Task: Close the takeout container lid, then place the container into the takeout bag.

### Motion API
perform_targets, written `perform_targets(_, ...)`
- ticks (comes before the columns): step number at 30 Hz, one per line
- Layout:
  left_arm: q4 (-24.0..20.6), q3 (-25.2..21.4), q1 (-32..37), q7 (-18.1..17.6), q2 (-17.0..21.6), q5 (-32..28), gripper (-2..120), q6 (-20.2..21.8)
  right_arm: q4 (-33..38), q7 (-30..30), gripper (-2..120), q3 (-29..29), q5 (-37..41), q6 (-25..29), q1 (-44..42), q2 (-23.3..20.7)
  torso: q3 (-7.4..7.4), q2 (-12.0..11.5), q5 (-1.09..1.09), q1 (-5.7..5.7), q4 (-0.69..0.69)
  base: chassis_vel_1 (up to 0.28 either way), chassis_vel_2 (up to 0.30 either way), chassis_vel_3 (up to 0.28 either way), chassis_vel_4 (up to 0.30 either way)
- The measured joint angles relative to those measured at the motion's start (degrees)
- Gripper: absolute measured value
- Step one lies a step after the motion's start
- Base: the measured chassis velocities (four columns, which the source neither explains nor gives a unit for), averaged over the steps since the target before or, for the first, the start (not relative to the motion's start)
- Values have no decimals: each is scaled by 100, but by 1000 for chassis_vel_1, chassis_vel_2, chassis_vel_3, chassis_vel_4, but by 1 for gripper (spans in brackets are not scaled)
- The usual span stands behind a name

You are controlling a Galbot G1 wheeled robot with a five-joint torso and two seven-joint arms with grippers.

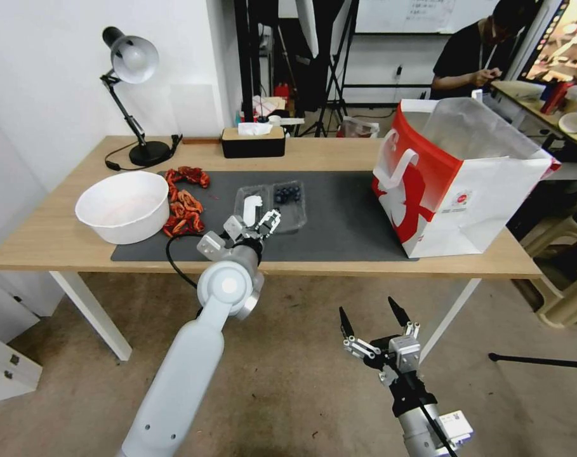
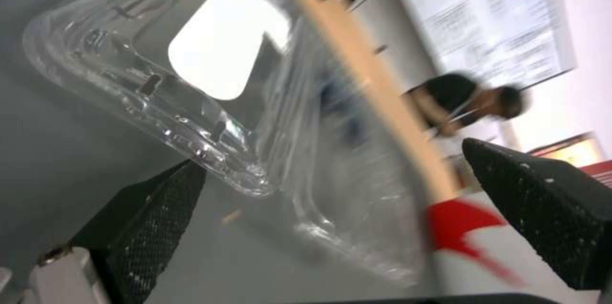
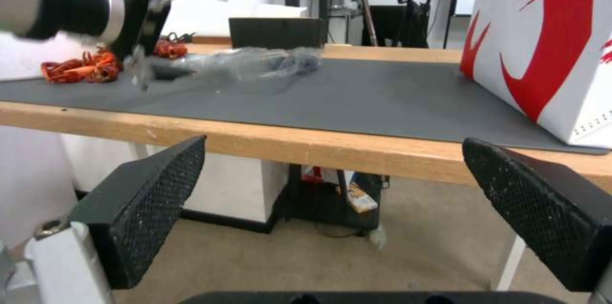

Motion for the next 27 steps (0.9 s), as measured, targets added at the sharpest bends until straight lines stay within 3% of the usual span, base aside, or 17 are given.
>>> perform_targets(13, 16, 194, 29, 1352, 91, 465, 100, -656, -40, -23, 100, -24, -50, 79, -52, 52, -3, 3, 0, -3, -3, 0, 0, 0, 0)
perform_targets(21, 191, 468, -255, 1776, 138, 604, 100, -477, -3, -30, 100, -5, -40, 81, -73, 57, -3, 3, 1, -3, -3, 0, 0, 0, 0)
perform_targets(27, 398, 661, -532, 1810, 170, 394, 100, -248, 36, -35, 100, -2, -10, 71, -90, 69, -3, 3, 1, -3, -4, 0, 0, 0, 0)
